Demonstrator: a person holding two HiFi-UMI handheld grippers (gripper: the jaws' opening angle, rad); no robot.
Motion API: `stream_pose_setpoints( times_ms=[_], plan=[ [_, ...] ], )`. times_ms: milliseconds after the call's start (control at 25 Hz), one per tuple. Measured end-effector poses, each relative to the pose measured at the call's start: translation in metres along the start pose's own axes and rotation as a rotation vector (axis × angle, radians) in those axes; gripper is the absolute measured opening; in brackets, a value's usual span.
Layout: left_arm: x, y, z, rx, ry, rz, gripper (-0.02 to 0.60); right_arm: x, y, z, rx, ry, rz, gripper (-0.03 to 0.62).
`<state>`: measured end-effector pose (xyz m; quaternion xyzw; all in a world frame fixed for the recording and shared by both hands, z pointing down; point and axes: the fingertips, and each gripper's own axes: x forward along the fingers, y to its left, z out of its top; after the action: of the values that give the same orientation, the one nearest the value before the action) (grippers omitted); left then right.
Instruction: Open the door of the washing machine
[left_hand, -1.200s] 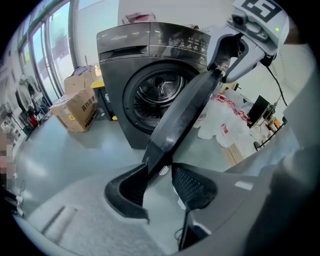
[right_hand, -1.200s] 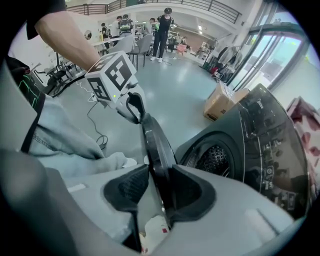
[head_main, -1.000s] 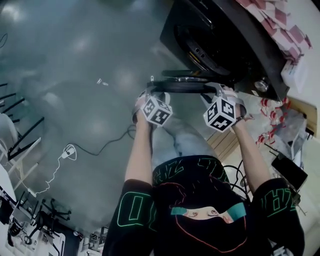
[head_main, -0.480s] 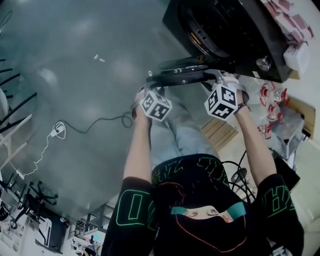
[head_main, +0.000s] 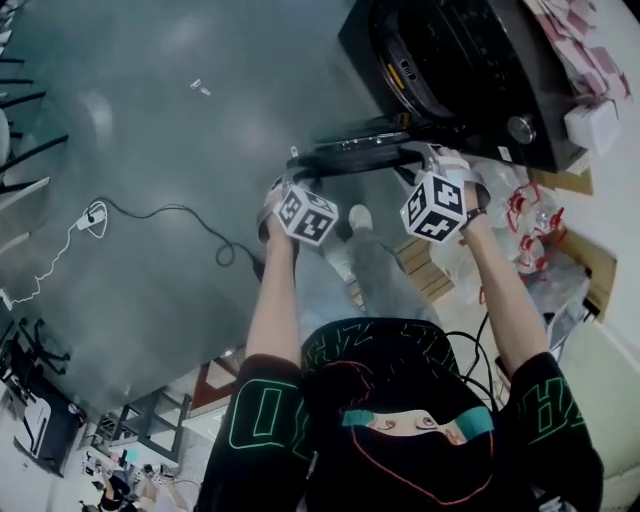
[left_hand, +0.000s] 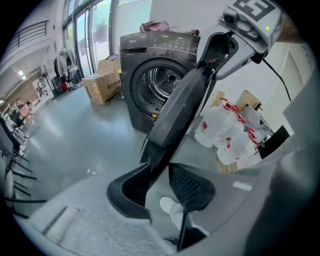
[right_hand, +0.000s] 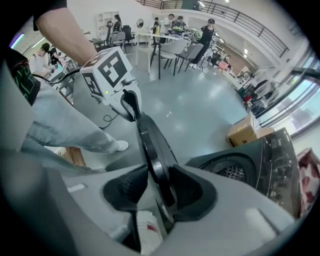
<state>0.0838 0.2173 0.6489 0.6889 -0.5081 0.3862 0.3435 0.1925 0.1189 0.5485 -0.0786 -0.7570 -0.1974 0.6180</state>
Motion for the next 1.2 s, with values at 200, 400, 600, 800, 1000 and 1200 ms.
stream_pose_setpoints(
  times_ms=[200, 400, 600, 800, 1000, 1200],
  plan=[
    [0.0, -0.027, -0.018, -0.095, 0.054, 0.1, 0.123, -0.002, 0.017, -0.006, -0.121, -0.069, 0.036, 0.158],
    [-0.006, -0.065, -0.033, -0.202, 0.048, 0.148, 0.126, -0.011, 0.041, -0.021, -0.221, -0.096, 0.049, 0.158],
    [-0.013, -0.093, -0.047, -0.274, 0.033, 0.186, 0.13, -0.017, 0.061, -0.027, -0.295, -0.118, 0.063, 0.156],
    [-0.042, -0.097, -0.05, -0.396, 0.002, 0.307, 0.114, -0.019, 0.063, -0.031, -0.302, -0.131, 0.039, 0.156],
    [-0.13, -0.081, -0.025, -0.711, -0.231, 0.496, 0.011, -0.059, 0.048, -0.014, -0.019, -0.281, 0.069, 0.164],
    [-0.226, -0.053, 0.055, -0.79, -0.539, 0.597, 0.011, -0.136, -0.011, 0.035, 0.409, -0.68, 0.094, 0.045]
  ],
)
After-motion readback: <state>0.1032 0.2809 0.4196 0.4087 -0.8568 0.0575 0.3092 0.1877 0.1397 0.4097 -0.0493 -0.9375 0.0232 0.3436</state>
